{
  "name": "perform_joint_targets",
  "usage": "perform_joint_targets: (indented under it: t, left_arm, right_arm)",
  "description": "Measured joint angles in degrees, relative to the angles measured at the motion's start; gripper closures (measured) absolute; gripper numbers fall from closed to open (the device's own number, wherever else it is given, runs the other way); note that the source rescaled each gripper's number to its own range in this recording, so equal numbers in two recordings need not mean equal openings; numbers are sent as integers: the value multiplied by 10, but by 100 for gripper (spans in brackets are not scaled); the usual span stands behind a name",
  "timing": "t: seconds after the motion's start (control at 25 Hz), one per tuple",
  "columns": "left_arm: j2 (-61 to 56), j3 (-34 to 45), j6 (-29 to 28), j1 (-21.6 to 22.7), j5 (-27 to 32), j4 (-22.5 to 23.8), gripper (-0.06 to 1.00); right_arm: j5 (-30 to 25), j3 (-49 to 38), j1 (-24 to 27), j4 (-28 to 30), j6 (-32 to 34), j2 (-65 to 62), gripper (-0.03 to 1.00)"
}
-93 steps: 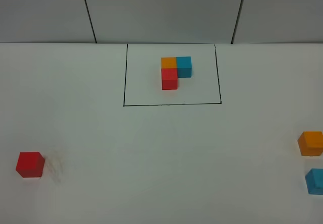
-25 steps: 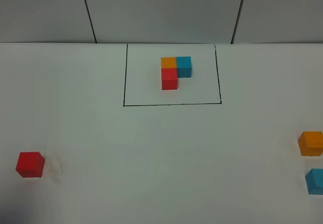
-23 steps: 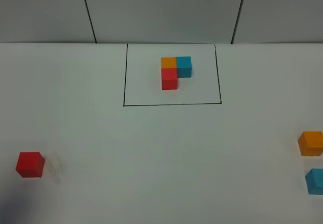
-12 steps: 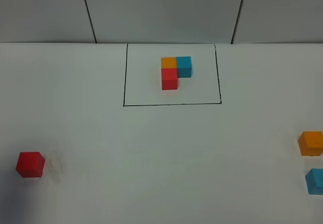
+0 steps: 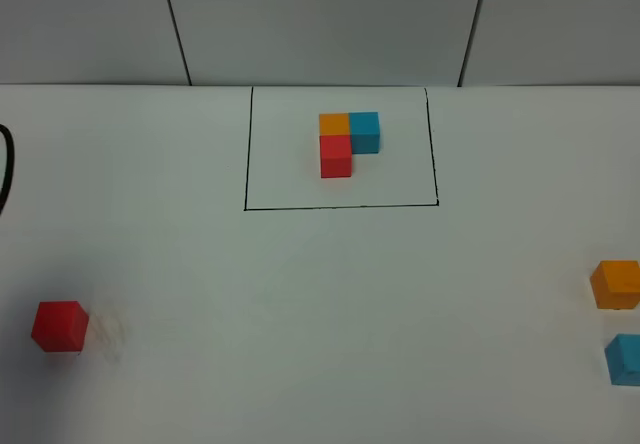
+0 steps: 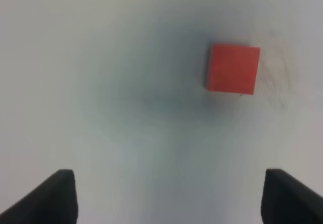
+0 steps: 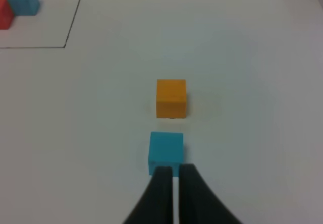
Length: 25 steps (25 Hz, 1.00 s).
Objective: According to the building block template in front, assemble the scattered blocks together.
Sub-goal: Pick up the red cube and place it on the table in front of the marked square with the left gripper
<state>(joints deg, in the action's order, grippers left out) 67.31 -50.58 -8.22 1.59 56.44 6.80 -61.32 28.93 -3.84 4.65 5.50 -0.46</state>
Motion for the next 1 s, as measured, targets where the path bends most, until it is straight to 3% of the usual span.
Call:
perform_joint_targets:
  t: [0.52, 1.0]
  left_arm:
    - [79, 75, 0, 0, -116, -33, 7]
    - [209, 78, 3, -1, -218, -56, 7]
  right_arm:
    - [0, 0, 0, 0, 0, 0, 97]
    - [0, 0, 0, 0, 0, 0, 97]
